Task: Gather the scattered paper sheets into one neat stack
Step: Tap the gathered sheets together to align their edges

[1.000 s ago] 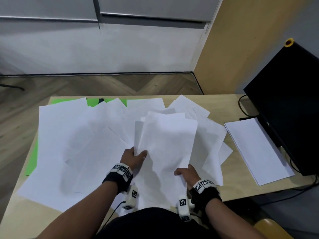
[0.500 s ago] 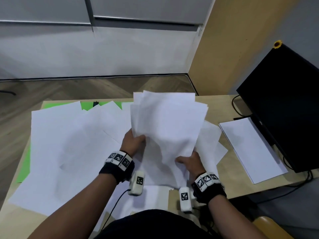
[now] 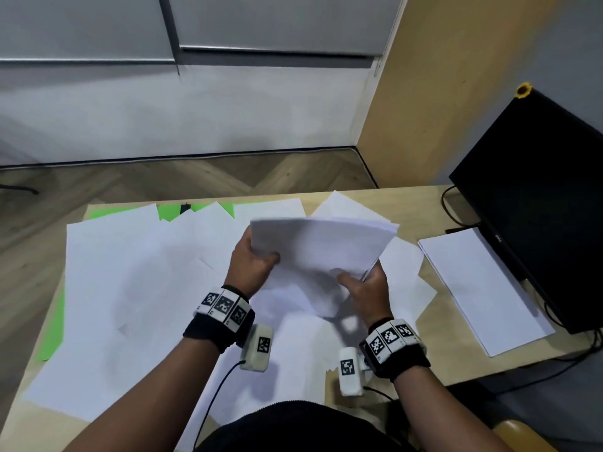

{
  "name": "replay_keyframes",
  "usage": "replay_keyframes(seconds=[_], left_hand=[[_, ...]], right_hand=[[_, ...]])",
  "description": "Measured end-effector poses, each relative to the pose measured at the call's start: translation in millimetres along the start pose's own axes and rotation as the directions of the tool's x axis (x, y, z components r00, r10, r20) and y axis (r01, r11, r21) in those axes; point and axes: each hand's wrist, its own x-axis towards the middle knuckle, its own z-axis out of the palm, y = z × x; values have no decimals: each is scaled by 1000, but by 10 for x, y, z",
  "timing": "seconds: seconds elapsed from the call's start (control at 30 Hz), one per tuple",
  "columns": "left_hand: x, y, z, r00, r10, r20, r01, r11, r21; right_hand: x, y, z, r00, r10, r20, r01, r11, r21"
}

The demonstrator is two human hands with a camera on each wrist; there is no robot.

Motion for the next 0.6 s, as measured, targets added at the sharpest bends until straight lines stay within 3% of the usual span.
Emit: replay_keyframes(seconds=[0.17, 0.3, 0.43, 0.6], left_hand=[[-32, -20, 50, 999, -48, -5, 48, 999, -24], [-30, 135, -16, 999, -14, -42, 8, 992, -125], [-4, 137, -118, 998, 54, -34, -56, 997, -59], [6, 50, -88, 999, -12, 41, 13, 1000, -17]], right_hand=[[-32, -145, 131, 999, 42, -7, -42, 995, 96], [-8, -234, 152, 994, -23, -105, 44, 979, 198], [-3, -220, 116, 996, -32, -81, 47, 980, 191], [4, -222, 224, 998, -8, -61, 19, 984, 180]])
